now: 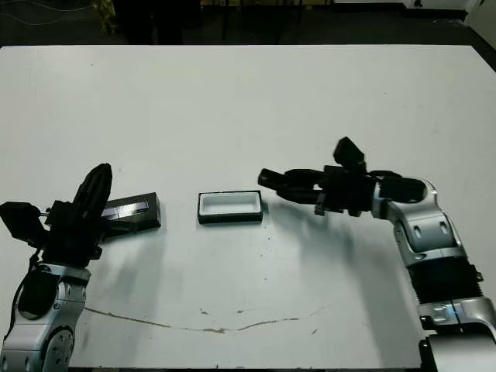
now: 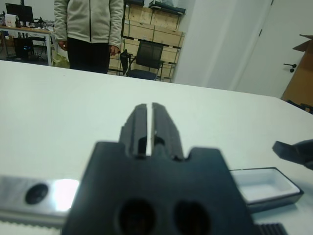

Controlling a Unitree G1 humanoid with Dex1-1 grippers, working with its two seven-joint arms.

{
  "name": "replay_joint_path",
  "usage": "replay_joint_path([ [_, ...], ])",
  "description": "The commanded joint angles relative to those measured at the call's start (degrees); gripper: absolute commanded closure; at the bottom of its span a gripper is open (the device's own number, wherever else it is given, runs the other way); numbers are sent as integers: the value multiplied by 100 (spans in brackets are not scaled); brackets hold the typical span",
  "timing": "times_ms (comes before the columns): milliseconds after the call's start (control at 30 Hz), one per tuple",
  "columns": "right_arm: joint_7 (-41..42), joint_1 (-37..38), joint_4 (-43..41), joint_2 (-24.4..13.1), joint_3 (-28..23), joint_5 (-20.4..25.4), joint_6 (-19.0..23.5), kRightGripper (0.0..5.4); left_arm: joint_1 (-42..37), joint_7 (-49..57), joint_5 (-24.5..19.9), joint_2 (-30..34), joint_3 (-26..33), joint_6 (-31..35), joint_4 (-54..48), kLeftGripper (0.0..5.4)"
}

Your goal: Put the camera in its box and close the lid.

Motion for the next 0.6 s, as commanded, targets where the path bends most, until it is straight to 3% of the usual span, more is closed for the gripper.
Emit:
replay_joint_path([
  [33,-68,-215,-197,-62,107,-209,127,454,96,0,22,25,15,6,113,540],
  [200,-36,-370,-319,18,157,-331,-116,454,99,-58,4,49,17,-49,161,540],
  [600,147,-512,-445,369,596,-273,552,454,96,-60,36,32,11,-86,194,540],
])
